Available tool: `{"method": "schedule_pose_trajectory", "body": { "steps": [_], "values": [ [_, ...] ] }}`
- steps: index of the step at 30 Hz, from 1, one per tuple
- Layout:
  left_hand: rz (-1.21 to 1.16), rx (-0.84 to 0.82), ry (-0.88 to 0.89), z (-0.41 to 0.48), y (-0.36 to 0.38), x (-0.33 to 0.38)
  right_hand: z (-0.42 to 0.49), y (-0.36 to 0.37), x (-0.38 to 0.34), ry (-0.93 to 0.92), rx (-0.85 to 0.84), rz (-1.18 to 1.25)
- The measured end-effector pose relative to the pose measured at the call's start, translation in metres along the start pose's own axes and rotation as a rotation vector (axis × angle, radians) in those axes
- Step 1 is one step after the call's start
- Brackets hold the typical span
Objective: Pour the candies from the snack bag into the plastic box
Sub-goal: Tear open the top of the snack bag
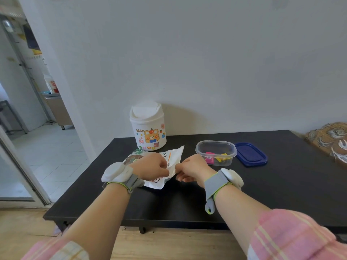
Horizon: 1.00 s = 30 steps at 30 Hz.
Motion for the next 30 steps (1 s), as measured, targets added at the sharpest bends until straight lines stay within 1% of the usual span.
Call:
{"method": "schedule_pose_trajectory", "body": {
  "steps": [2,5,12,15,19,25,30],
  "values": [
    [0.018,0.047,0.003,-0.002,-0.003,-0.001,0.001,-0.001,0.003,0.005,0.012,0.002],
    [-0.023,0.096,0.023,-0.006,-0.008,-0.003,0.003,-0.001,0.006,0.015,0.017,0.029],
    [-0.028,0.066,0.033,-0.011,-0.009,-0.001,0.008,0.002,-0.001,-0.004,-0.014,0.031],
    [-0.033,0.039,0.0,-0.015,-0.007,-0.002,0.011,0.003,0.001,0.004,-0.015,0.036],
    [0.077,0.082,-0.029,-0.014,-0.006,0.0,0.01,0.006,0.0,0.003,-0.042,0.083],
    [0.217,0.145,-0.006,-0.009,-0.007,0.005,0.008,0.004,-0.007,-0.005,-0.056,0.081],
    [0.128,0.213,-0.002,-0.006,-0.01,0.004,0.011,-0.003,-0.001,0.021,-0.03,0.057]
  ]
}}
Point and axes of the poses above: each hand's wrist, its own z-axis towards the middle knuckle, its own y-axis out of the palm, x = y × z, the point moved 5 cm from there along z, towards the middle knuckle, and after that the axes turned 5 degrees about -x, right-handed, at the moved point
